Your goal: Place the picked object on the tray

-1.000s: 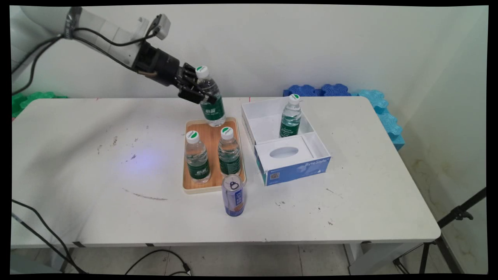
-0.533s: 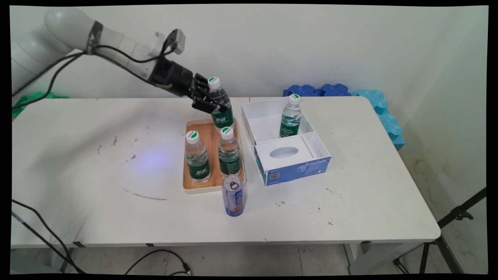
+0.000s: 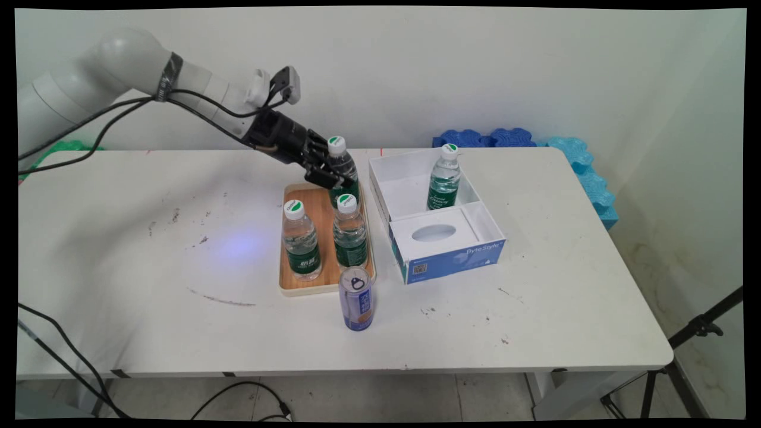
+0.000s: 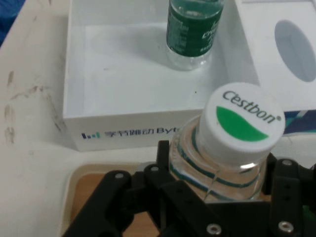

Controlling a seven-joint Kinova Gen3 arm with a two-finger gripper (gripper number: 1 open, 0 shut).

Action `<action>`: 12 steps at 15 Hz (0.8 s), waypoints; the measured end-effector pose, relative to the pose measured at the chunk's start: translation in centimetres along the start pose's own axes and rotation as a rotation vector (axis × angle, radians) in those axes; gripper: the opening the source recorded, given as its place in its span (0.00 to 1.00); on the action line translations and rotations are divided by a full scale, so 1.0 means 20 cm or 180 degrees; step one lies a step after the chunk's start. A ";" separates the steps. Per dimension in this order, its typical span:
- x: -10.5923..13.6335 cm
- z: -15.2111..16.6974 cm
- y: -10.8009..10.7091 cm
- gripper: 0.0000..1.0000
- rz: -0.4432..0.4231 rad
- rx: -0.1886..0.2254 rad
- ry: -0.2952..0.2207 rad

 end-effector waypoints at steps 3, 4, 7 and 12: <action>-0.02 0.03 0.01 0.00 -0.0009 -0.0002 -0.0065; -0.03 0.04 0.01 0.00 -0.0010 -0.0006 -0.0079; -0.06 0.06 0.02 0.00 -0.0008 -0.0014 -0.0102; -0.08 0.09 0.02 1.00 0.0017 -0.0016 -0.0120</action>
